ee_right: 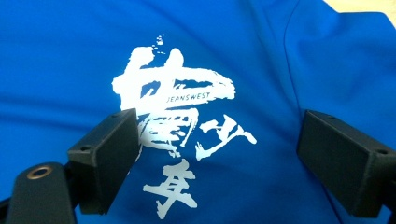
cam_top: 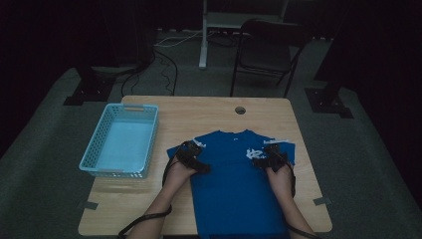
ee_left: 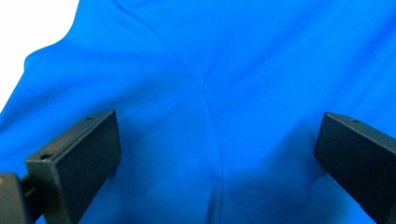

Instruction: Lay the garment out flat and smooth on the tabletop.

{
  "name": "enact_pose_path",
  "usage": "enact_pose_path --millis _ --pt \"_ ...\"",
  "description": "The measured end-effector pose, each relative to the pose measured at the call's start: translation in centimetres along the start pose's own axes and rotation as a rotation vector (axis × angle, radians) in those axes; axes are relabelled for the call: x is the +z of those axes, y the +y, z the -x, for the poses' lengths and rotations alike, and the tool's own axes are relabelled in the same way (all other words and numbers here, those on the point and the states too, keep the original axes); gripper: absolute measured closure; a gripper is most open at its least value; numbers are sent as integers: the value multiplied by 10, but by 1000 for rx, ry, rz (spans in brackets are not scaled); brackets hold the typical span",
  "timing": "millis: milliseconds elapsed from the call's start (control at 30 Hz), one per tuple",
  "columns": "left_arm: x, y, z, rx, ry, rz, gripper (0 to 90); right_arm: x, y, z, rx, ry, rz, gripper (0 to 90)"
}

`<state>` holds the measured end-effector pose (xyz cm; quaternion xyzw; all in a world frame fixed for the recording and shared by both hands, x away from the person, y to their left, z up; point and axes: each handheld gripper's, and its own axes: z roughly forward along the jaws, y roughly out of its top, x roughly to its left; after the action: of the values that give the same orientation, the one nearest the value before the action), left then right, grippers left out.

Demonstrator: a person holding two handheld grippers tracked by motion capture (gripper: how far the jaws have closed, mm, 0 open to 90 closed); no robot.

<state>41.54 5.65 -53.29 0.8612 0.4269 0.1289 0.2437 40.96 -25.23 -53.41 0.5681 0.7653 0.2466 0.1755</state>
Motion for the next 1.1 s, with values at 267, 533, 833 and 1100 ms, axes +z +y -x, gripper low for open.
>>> enact_pose_path --millis 267,533,833,1100 --pt "20 33 -12 -19 13 -2 7 21 38 23 26 -16 -71 123" --pt "35 56 -27 -31 18 -4 7 38 67 36 58 -34 -106 119" --pt "26 63 -20 -44 6 -20 8 45 74 38 83 -51 -83 119" --pt "-24 12 34 69 -58 37 8 21 54 31 115 -9 51 136"
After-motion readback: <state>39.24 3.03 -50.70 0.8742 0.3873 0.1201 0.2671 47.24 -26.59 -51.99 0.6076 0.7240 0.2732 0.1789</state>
